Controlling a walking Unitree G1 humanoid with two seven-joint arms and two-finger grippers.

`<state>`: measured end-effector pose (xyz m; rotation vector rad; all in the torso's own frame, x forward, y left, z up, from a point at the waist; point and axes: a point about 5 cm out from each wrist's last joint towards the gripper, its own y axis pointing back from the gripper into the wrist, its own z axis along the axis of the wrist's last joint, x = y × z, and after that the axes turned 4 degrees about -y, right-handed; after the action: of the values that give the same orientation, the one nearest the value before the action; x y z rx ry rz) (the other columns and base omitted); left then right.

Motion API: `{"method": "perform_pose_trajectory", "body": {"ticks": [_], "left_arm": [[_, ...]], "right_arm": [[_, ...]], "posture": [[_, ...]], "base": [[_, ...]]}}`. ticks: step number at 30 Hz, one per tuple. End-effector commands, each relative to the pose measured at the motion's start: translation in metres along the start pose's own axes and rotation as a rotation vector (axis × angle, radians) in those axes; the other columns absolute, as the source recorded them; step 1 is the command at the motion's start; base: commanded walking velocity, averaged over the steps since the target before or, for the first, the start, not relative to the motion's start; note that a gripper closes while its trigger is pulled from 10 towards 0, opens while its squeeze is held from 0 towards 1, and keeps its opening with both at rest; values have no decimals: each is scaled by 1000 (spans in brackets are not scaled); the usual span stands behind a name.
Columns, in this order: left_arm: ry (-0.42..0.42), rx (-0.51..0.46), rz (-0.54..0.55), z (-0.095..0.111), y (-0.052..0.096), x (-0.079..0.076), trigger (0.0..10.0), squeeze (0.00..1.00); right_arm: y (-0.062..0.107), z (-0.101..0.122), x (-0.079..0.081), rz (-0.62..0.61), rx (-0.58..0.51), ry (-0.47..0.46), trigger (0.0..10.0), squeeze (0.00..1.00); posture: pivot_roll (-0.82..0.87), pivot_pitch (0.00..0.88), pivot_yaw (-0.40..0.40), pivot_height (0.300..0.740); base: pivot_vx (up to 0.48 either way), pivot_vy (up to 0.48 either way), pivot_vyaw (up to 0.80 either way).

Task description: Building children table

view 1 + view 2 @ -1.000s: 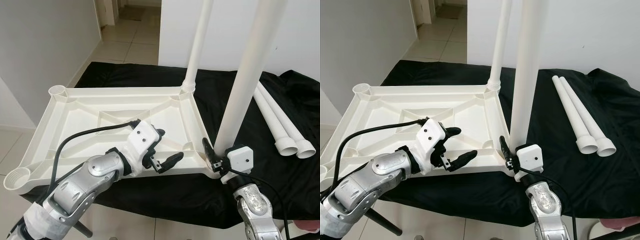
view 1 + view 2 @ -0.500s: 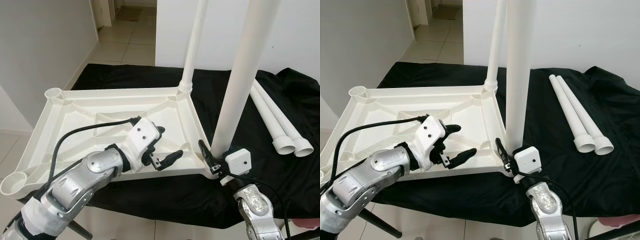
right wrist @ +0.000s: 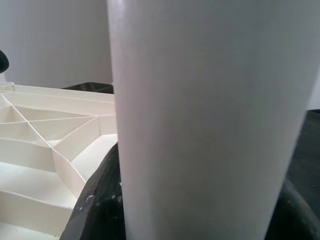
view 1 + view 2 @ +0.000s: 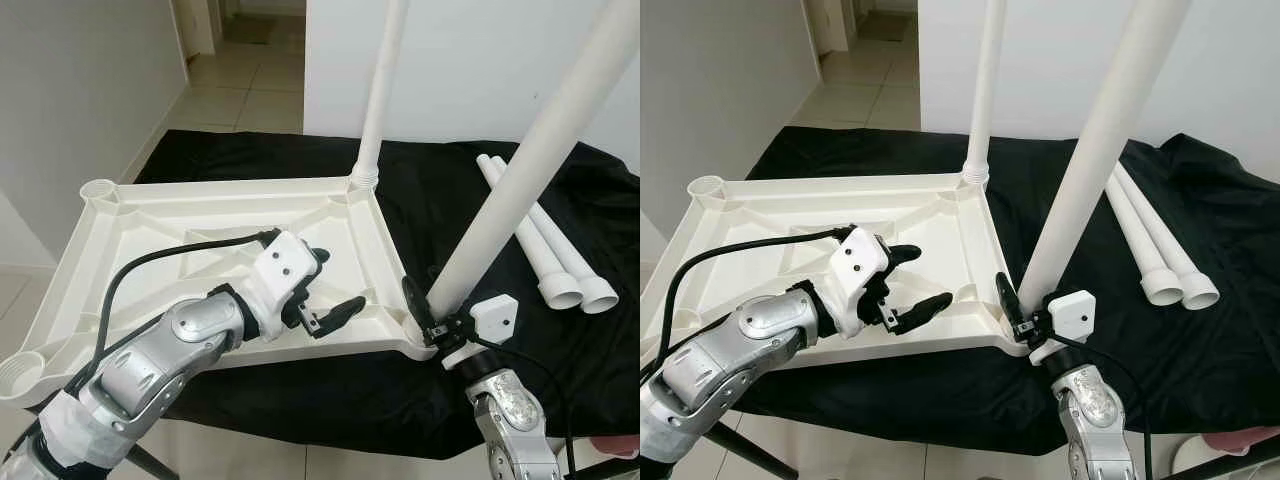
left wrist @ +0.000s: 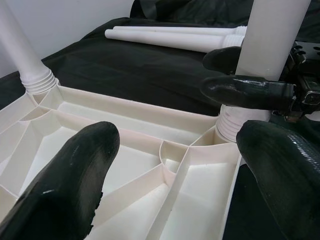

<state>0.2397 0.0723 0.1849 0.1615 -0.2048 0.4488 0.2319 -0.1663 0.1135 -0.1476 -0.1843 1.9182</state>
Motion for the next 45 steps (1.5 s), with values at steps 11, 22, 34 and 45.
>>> {"method": "perform_pose_trajectory", "body": {"ticks": [11,22,34,45], "left_arm": [[-18,-19,-245,2,2,-12,10000,0],[-17,-19,-242,2,2,-12,10000,0],[-19,-22,-243,4,3,-10,10000,0],[-21,-18,-240,4,4,-10,10000,0]], "right_arm": [[16,-30,7,72,169,-25,10000,0],[25,-32,10,172,190,74,10000,0],[29,-40,9,157,248,-95,10000,0],[28,-46,1,86,303,-177,10000,0]], "posture": [[-60,0,-1,740],[-62,0,0,740],[-65,0,5,740],[-57,0,5,740]], "base": [[0,0,0],[0,0,0],[0,0,0],[0,0,0]]}}
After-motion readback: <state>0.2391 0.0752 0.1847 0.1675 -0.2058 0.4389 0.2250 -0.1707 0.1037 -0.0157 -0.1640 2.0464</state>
